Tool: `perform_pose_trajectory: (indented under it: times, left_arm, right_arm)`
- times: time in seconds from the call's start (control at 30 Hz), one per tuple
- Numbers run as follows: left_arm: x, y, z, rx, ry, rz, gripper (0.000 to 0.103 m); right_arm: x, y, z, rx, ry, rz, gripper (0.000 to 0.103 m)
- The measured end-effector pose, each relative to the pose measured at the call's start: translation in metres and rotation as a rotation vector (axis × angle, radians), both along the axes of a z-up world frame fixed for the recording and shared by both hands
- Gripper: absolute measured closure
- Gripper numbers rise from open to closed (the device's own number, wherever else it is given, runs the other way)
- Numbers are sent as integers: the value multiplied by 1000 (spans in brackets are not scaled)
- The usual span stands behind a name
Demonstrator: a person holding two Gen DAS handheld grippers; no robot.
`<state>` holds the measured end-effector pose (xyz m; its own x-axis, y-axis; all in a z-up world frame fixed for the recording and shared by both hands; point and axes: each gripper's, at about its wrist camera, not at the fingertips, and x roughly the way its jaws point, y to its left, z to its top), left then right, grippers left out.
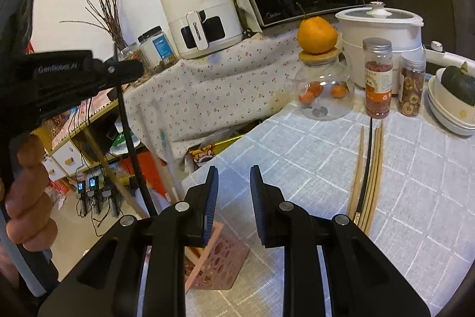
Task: Organize utensils
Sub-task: 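Move both open tools back over the remaining chopsticks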
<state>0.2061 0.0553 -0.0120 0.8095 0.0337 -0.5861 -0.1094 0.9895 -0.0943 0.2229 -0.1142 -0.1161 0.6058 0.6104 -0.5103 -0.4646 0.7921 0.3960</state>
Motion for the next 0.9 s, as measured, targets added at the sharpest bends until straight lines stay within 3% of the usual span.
perform_pose_trajectory:
  times: [0.17,0.27,0.4,0.47,0.5,0.67,0.73,0.9]
  left_arm:
    - [-6,4,8,3,-61,27,99]
    - [-6,-1,4,7,-52,12,99]
    - [-1,-14,-14,39,68,-38,99]
    - [4,-17,-27,48,165,-51,95]
    - [4,-16,-29,42,185,-47,85]
    - [-7,-28,-13,72,151,-55,65]
    - [-10,-37,-11,72,157,-77,63]
    - [-15,-66,-6,88,159,-144,62]
  right_arm:
    - [-2,-4,6,9,-9,-8,80]
    - [-3,-6,8,11,-9,-8,80]
    - [-1,-10,8,16,8,-5,80]
    - [1,-15,9,12,24,-8,76]
    - [2,-18,10,10,31,-12,71]
    - [12,-48,13,-20,108,-94,66]
    - [13,-65,15,-59,137,-151,64]
    - [5,-104,23,-115,184,-247,47]
